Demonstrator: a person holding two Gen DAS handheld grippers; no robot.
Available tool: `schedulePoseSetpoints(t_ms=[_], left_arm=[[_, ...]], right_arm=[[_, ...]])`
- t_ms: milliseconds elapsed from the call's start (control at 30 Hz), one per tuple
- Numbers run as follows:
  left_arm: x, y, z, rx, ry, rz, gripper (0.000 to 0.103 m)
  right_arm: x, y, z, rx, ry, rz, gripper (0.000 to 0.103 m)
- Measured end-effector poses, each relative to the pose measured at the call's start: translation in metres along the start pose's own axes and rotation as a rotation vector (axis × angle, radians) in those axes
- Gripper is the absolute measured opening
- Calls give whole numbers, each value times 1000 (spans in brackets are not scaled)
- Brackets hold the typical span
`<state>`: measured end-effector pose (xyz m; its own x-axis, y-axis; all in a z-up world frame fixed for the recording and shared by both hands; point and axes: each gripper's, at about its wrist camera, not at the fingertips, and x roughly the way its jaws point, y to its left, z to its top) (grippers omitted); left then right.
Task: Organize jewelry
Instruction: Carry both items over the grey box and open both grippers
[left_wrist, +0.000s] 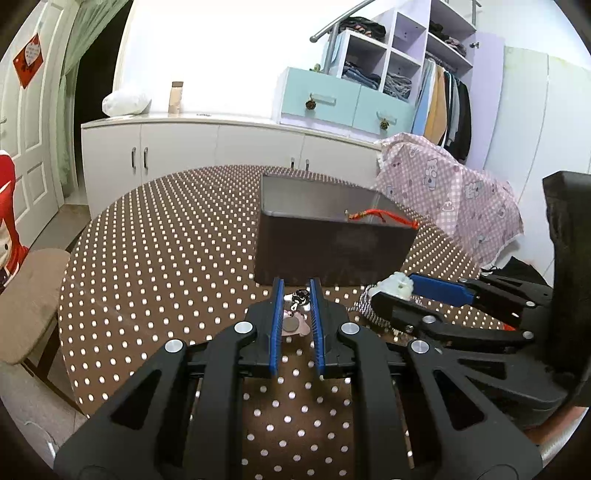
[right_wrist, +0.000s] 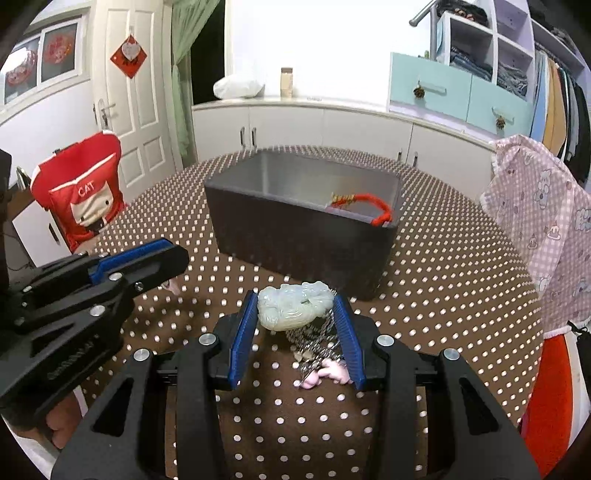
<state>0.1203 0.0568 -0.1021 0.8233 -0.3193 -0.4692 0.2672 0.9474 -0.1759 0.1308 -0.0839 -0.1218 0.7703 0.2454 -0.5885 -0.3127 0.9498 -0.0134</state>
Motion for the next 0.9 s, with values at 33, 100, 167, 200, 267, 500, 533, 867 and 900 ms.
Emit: schedulePoseSetpoints(t_ms=[33,100,167,200,267,500,533,867,900], left_arm=[[0,-1,4,2,-4,-2,14],[-1,-2,10,13,-21,-3,14],[-2,-4,15,26,-36,-5,14],[-3,-5,17,32,-44,-5,14],[-2,-8,25,45,-63,-9,14],[0,-13,49,60,-125,-23,14],[1,-14,51,60,-128,-25,14],[32,-11,66,36,-93,-34,15],[35,-11,66,30,-84,-38,15]], right_arm=[[-3,-2,2,6,-10,-1,39],[-10,-7,7,20,-40,-3,39],[-15,-12,11,30,-61,-4,39],[-17,-15,14,34,-71,-3,39],[-20,-20,19,39,-91,-11,39],[-17,-37,34,65,-129,-22,40],[-15,-38,36,65,-130,-22,40],[9,-47,48,71,-110,6,40],[12,-48,48,72,-106,8,40]])
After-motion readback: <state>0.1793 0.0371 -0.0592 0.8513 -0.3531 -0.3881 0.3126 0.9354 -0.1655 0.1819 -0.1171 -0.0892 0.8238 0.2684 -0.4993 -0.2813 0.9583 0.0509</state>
